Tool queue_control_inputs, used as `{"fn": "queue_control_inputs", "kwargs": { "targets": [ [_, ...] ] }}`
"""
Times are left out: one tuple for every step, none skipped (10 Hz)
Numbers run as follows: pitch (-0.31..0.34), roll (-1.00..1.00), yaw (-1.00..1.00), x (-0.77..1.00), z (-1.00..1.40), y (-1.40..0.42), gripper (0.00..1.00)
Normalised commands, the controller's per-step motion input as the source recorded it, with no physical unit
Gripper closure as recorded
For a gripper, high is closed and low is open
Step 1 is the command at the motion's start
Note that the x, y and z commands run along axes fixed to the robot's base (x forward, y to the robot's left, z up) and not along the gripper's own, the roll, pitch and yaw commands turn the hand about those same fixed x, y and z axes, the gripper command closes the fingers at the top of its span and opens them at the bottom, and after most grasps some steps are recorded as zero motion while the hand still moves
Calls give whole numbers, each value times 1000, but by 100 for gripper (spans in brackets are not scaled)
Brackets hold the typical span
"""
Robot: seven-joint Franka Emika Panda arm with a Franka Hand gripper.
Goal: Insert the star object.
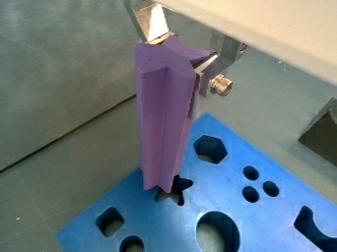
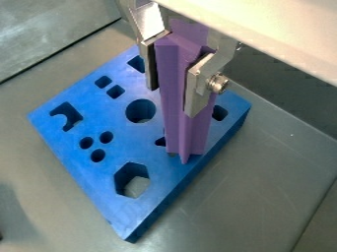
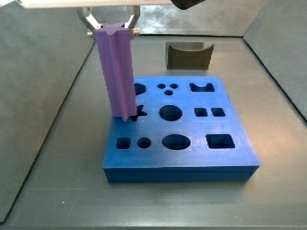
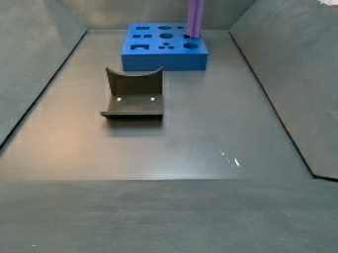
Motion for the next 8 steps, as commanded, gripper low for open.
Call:
{"fn": "queue_control_inputs", "kwargs": {
  "targets": [
    [91, 220, 0, 506, -180, 20, 100],
    [76, 194, -26, 551, -234, 0, 100],
    [47, 154, -134, 591, -286, 0, 100],
    [30, 133, -220, 634, -309, -11, 100],
    [21, 104, -346, 631, -311, -3, 100],
    [0, 80, -351, 546, -349, -14, 100],
    [0, 90, -234, 446, -451, -23, 100],
    [0, 107, -140, 349, -460, -11, 100]
  ]
}}
